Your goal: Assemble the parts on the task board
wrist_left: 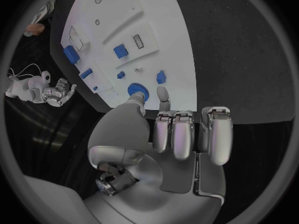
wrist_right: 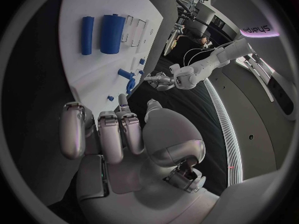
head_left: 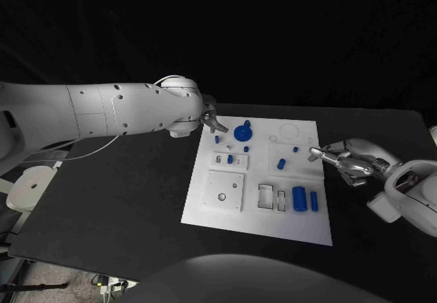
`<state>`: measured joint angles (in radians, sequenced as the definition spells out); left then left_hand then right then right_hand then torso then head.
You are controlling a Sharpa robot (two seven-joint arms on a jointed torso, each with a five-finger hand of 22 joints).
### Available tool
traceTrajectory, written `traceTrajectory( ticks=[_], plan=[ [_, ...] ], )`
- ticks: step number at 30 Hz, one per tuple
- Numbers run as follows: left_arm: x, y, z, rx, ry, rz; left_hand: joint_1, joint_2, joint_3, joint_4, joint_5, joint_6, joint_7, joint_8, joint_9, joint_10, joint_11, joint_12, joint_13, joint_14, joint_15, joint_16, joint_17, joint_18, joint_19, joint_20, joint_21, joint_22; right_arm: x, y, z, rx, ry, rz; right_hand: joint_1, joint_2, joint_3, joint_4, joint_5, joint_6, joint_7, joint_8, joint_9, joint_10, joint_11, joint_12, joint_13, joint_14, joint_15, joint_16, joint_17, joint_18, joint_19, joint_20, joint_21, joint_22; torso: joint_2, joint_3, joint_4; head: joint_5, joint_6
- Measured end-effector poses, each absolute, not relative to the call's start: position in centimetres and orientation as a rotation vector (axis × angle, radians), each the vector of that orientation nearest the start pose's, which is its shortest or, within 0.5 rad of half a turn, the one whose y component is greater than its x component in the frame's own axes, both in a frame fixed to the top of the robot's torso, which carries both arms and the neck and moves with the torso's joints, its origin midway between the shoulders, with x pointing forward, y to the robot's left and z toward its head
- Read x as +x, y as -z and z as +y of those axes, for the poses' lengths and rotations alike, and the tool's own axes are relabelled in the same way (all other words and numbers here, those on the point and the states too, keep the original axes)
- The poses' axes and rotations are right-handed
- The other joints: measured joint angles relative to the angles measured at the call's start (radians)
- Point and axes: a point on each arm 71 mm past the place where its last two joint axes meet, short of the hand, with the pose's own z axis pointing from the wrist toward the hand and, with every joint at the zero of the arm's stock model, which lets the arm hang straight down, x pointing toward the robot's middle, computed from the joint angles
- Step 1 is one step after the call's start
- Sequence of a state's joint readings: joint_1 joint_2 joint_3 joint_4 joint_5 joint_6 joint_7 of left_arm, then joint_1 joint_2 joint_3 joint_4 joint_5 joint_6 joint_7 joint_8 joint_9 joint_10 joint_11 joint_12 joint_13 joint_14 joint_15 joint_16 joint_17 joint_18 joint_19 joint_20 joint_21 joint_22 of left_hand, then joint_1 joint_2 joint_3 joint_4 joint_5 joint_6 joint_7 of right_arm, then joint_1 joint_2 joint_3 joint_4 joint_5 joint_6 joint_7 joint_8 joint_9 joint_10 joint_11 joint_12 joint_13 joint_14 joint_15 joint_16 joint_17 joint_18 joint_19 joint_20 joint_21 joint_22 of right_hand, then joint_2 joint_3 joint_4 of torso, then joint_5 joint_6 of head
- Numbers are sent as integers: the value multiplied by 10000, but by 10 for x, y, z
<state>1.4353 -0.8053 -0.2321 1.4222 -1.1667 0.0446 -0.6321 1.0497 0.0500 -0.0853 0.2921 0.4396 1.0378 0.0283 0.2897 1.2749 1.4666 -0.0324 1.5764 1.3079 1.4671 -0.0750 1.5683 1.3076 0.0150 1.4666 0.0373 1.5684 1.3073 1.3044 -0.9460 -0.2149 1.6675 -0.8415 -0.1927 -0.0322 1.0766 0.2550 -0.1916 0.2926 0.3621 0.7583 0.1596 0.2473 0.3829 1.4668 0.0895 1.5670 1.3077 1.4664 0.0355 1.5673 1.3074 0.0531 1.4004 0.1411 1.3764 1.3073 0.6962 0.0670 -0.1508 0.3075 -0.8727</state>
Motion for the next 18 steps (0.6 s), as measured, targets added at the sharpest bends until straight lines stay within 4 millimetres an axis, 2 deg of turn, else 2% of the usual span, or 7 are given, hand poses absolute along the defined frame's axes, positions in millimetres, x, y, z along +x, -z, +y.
traceTrajectory(
  ticks=[18],
  plan=[
    [524, 182, 251, -1559, 256, 21458, 0, 0, -100, 11, 39, 0, 0, -38, -110, 0, 0, 0, 0, 0, 0, 0, -2, 0, 0, 0, 0, 0, 447, 202, -208, 2789, -9868, 19978, 0, 0, 1, 0, 0, 0, 0, 0, -9, 0, 0, 0, 0, 0, 0, 0, -1, 0, 0, 0, 0, 7, 12, -2, -6, 55, 0]
  ],
)
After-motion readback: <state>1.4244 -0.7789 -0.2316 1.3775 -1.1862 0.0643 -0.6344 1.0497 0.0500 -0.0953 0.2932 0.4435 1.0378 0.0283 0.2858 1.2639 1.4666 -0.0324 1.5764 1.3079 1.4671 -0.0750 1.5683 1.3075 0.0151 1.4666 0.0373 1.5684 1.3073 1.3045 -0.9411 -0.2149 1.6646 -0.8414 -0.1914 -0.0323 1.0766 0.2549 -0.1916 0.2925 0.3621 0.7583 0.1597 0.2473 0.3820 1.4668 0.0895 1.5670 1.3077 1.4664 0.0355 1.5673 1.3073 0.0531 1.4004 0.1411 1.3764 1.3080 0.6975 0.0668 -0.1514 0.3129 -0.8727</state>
